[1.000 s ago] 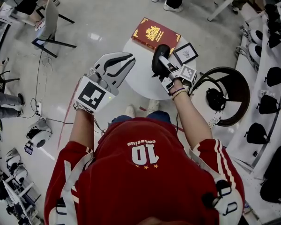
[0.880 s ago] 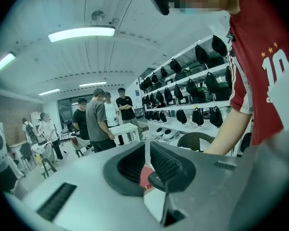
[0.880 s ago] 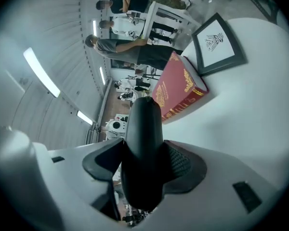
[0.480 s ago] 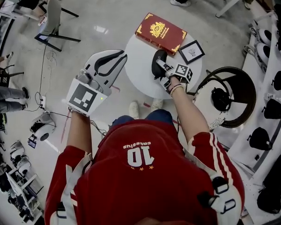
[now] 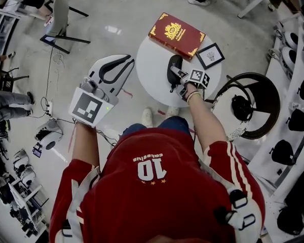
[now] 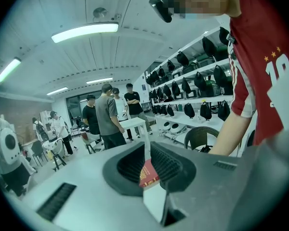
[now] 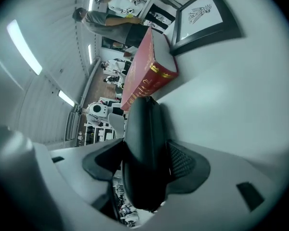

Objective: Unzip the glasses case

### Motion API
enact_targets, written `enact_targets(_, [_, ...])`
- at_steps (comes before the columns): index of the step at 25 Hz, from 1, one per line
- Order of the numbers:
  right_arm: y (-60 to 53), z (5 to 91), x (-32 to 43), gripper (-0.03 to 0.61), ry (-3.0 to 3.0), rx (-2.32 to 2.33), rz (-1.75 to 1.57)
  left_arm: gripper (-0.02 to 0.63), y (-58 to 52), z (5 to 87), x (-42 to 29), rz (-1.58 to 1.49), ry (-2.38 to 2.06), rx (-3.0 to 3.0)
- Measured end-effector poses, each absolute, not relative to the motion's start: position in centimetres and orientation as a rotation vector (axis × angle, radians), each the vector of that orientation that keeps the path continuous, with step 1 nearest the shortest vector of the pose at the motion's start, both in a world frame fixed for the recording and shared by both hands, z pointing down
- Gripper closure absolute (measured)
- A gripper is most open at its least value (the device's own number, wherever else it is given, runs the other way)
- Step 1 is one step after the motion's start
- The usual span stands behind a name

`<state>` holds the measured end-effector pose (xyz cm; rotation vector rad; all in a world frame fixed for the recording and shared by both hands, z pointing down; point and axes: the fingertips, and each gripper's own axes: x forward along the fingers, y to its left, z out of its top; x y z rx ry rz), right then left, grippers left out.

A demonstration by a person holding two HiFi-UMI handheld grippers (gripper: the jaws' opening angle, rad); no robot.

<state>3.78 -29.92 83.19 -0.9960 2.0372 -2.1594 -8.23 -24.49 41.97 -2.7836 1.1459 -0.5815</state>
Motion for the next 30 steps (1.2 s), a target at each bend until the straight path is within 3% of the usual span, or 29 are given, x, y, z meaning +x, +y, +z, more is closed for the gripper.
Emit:
enact_targets(14, [-30.5,83.5,7.1,0.273,2.455,-1.386,-1.839,0.566,-23.9,41.9,-7.4,-0.568,1.097,-2.801])
enact_targets(30, [-31.7,77.8,12.3,0.275,2.456,-1.571,-1.626,0.565,-23.4,40.6,-8.7,-0.470,1.117,-2.797])
